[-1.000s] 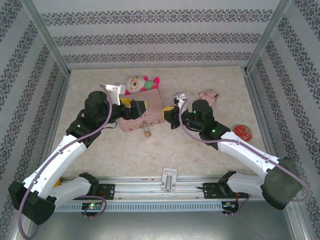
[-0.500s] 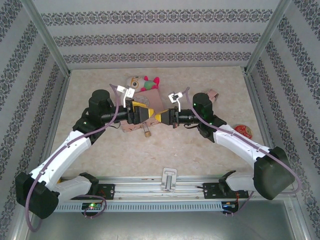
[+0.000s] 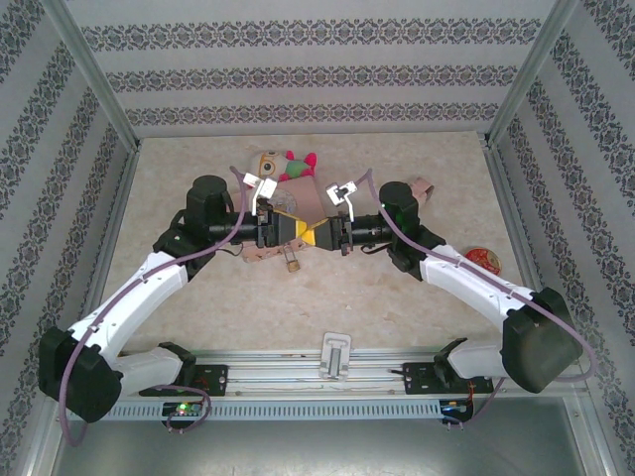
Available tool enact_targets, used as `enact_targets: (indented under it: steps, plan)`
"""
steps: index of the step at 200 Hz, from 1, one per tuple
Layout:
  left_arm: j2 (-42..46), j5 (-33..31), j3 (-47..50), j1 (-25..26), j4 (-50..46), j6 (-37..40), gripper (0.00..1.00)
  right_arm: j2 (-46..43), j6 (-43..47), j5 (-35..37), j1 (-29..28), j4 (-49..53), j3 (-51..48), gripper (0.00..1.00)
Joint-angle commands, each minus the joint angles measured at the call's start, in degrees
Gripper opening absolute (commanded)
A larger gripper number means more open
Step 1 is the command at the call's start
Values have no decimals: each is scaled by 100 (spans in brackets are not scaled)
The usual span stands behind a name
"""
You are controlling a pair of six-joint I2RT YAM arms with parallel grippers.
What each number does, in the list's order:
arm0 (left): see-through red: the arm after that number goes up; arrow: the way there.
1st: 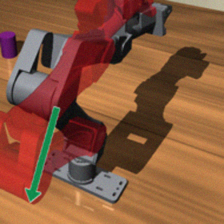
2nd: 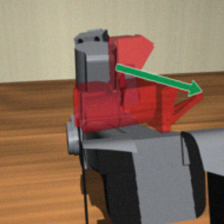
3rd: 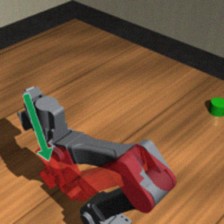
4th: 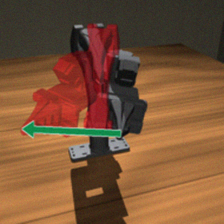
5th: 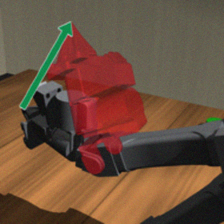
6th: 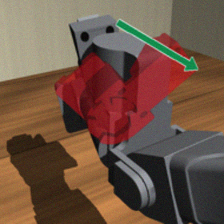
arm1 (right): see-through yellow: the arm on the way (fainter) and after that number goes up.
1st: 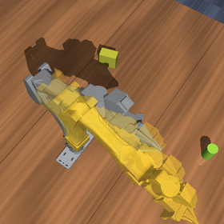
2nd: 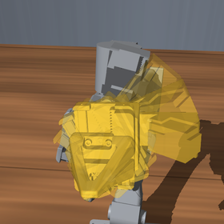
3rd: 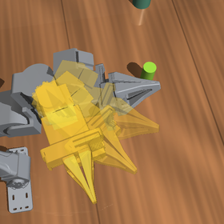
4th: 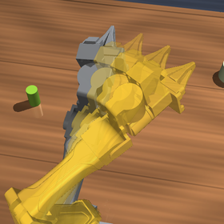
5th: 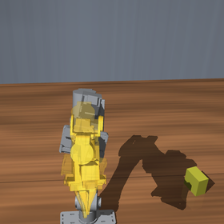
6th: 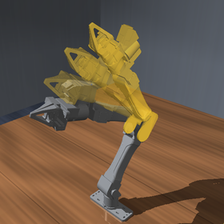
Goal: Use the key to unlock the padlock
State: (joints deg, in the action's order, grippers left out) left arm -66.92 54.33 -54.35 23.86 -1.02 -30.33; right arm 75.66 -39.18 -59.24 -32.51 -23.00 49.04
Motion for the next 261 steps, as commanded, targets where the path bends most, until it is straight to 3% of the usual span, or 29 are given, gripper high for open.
enact_targets:
  steps: [1, 61, 105, 116, 144, 164, 206, 261]
  plan:
    - [36, 230, -111, -85, 220, -26, 40, 54, -28, -157, -53, -222, 209, 0]
    - [82, 199, -43, -109, 210, -96, 23, 60, -19, -134, -59, -233, 229, 0]
    - [35, 228, 57, -116, 548, -292, 0, 83, -20, -81, -56, -223, 238, 0]
    - [38, 187, 72, -116, 606, -333, 0, 81, -15, 2, -46, -190, 225, 0]
    - [179, -117, 166, -124, 653, -342, 0, -18, -40, 458, -3, -100, 37, 28]
    - [367, -498, 274, -137, 711, -330, 0, -192, -212, 993, 40, -99, -209, 37]
    - [597, -992, 570, -176, 1079, -444, 0, -487, -1089, 2048, 21, -483, -682, 39]
    - [461, -1046, 735, -230, 1749, -923, 0, -590, -1608, 2713, -290, -1416, -962, 39]
